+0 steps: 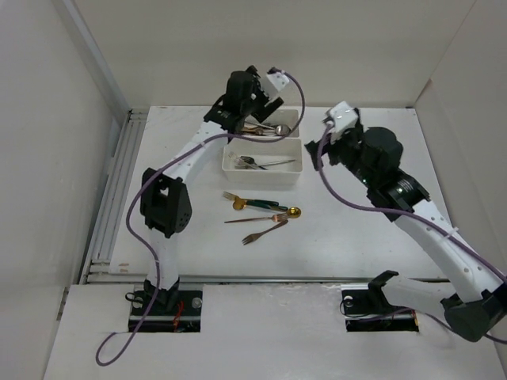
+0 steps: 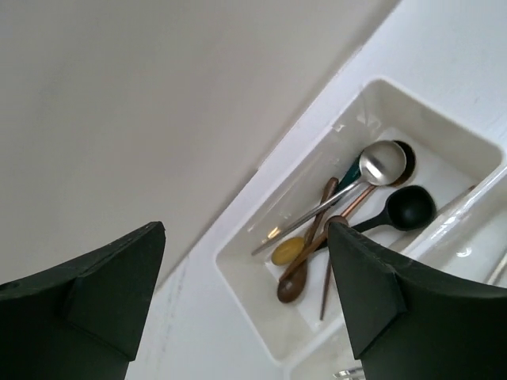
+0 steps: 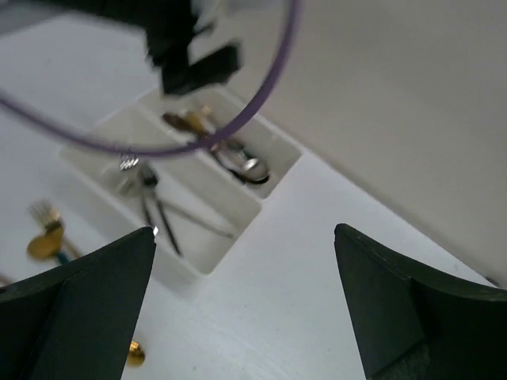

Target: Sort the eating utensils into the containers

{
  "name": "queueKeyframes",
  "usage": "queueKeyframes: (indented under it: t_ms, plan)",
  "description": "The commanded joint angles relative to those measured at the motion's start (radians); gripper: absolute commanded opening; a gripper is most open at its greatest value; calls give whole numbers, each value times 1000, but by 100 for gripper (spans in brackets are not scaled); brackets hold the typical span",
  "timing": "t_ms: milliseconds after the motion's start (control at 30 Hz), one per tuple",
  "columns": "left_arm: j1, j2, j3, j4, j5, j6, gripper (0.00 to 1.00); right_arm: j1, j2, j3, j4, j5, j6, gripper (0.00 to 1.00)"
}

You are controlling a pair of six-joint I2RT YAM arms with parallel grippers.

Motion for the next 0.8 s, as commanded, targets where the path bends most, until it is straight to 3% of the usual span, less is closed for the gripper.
queueKeyframes:
  t_ms: [0,133,333,500,767]
  plan:
    - [57,-186,57,-60,-85,-309,81,87,96,46,-260,-211,-155,99]
    - [195,-344,-60,-250,-1,-524,84,239,194,-14,-333,-211,-262,94]
    - [390,-598,-297,-320,80,-584,84,422,368,-69,-353,-221,-276,90]
    - [491,-755,-475,-347,177,-617,84,448,552,-17,-353,-295,-308,87]
    - [601,-895,-572,-358,231,-626,85,448,775,110,-436,-304,-371,85]
